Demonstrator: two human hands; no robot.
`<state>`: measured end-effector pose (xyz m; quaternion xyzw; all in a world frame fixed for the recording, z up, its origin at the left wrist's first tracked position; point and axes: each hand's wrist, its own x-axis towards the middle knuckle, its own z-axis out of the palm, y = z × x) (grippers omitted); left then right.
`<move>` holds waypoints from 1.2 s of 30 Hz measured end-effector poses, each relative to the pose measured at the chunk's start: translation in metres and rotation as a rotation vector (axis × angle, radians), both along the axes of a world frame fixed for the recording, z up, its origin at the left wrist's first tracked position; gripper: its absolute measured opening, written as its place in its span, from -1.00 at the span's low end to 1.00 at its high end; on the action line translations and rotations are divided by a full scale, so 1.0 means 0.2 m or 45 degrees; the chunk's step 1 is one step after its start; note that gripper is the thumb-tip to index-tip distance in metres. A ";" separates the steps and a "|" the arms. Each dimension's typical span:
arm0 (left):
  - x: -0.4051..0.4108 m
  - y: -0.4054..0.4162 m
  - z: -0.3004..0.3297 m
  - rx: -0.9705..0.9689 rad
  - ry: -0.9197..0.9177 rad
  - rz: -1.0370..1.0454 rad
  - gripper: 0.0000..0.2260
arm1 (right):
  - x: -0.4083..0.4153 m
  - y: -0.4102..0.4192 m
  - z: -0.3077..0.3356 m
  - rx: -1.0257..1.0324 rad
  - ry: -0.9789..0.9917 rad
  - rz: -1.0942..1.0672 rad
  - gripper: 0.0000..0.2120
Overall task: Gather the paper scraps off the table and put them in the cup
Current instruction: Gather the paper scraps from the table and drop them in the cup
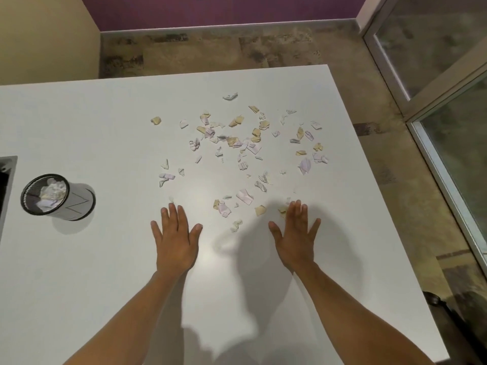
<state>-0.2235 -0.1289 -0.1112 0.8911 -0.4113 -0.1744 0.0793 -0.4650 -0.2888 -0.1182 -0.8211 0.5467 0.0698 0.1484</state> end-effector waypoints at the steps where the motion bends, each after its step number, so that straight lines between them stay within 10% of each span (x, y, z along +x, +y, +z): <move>1: -0.03 -0.03 0.00 -0.007 0.002 -0.033 -0.32 | 0.02 -0.01 0.00 -0.003 0.003 0.054 -0.22; 8: -0.06 -0.17 0.06 -0.297 0.330 -0.288 -0.35 | 0.03 -0.15 0.03 0.035 -0.377 0.168 -0.30; 18: 0.38 -0.46 0.06 -0.380 0.183 0.371 -0.39 | 0.21 -0.48 0.01 0.105 -0.445 0.130 -0.24; 26: 0.31 -0.57 0.06 -0.136 0.095 -0.112 -0.35 | 0.31 -0.47 -0.03 0.103 -0.359 0.546 -0.25; 36: -0.04 -0.41 0.10 -0.187 0.546 -0.612 -0.43 | 0.20 -0.33 0.00 0.269 -0.433 0.816 -0.38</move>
